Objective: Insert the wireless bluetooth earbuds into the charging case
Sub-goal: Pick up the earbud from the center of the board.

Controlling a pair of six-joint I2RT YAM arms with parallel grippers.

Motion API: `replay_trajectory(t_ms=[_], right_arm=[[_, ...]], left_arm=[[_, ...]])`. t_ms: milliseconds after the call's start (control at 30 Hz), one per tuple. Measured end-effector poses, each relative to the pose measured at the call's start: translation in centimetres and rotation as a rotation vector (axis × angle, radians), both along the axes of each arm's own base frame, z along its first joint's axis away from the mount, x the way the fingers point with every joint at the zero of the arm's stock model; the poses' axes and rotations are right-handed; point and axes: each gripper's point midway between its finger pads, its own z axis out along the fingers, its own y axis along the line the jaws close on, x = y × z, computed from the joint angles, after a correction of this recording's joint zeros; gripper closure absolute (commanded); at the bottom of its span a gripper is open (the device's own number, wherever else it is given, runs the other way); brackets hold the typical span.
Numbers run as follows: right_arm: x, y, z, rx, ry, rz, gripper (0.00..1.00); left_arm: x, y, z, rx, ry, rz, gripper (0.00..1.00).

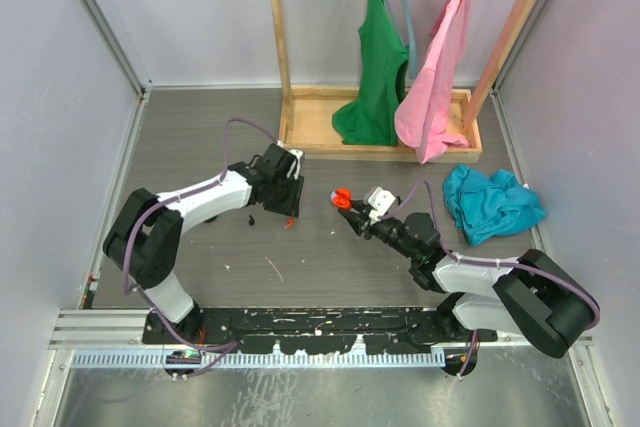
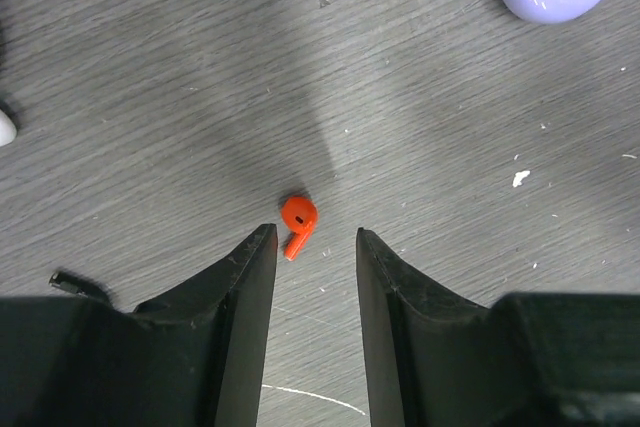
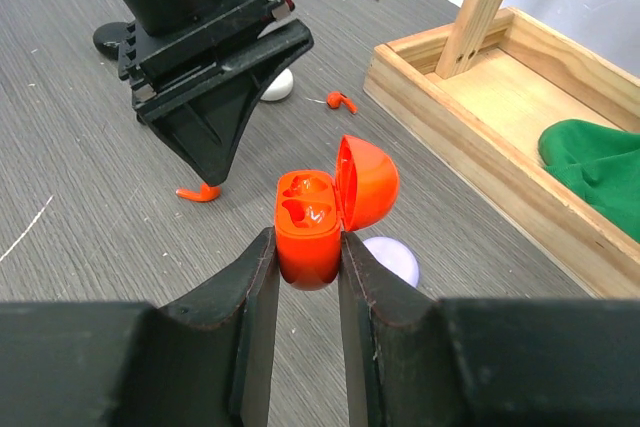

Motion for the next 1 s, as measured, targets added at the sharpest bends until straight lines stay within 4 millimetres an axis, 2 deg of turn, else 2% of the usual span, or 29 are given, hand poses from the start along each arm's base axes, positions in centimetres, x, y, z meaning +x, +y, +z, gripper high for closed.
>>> replay_trajectory(t_ms=[433,1000], right_arm=[[0.1,-0.1,0.0,-0.004,-0.004,-0.006,0.99],[0.1,-0.1,-0.1,-0.007,-0.001,-0.009,0.99]], left_arm=[[0.0,-0.1,-2.2,0.111,0.061,-0.026,0.63],[-0.3,0.1,-3.6,0.221,0.096,-0.064,0.69]])
